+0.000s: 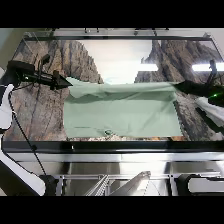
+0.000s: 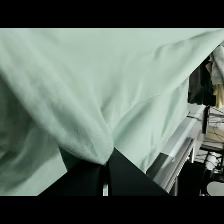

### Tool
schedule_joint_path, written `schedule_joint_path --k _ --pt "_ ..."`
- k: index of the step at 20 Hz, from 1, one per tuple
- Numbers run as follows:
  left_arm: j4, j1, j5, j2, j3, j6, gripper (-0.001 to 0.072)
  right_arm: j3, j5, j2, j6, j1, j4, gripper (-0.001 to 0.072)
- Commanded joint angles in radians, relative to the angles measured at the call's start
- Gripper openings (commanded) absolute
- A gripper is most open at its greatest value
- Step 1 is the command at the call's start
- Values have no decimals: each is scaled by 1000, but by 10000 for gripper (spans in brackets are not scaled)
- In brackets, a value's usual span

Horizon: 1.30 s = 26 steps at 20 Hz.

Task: Fold the shirts.

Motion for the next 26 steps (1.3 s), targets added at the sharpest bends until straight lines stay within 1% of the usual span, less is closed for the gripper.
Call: schedule_joint_path --k 1,2,5,6,10,13,14,15,16,17,19,21,22,23,26 --pt "0 1 18 -1 -75 3 21 -74 -14 -1 16 -6 -52 20" --pt "5 2 15 -1 -91 3 21 -87 -24 -1 16 -6 -52 20" --pt "122 2 -19 -2 -110 -3 21 -101 -40 -2 16 -5 -52 20" --pt "151 2 -31 -2 -110 -18 21 -101 -46 -2 16 -6 -52 20" --pt "163 2 -66 -2 -110 -36 21 -101 -49 -19 16 -5 -51 20" --pt "163 2 -55 -2 -110 -36 23 -101 -27 -58 17 -5 -49 23" --pt "163 3 -35 -2 -109 -46 41 -101 -6 -59 17 -6 -49 59" --pt "163 6 -9 -2 -105 -61 315 -99 22 -52 17 -11 -50 245" --pt "163 10 16 -2 -92 -80 591 -98 56 -37 18 -23 -58 381" --pt "164 19 43 -2 -70 -117 710 -98 86 -13 45 -42 -85 390" --pt "163 40 129 8 -43 -166 696 -98 145 48 164 -95 -201 390" --pt "165 59 179 52 -95 -175 696 -100 216 116 267 -156 -320 390" --pt "173 68 182 89 -152 -175 696 -103 243 148 312 -186 -359 390" --pt "212 75 170 136 -231 -172 696 -118 263 187 348 -224 -385 390" --pt "395 109 82 278 -492 -172 697 -169 330 270 388 -333 -439 390"
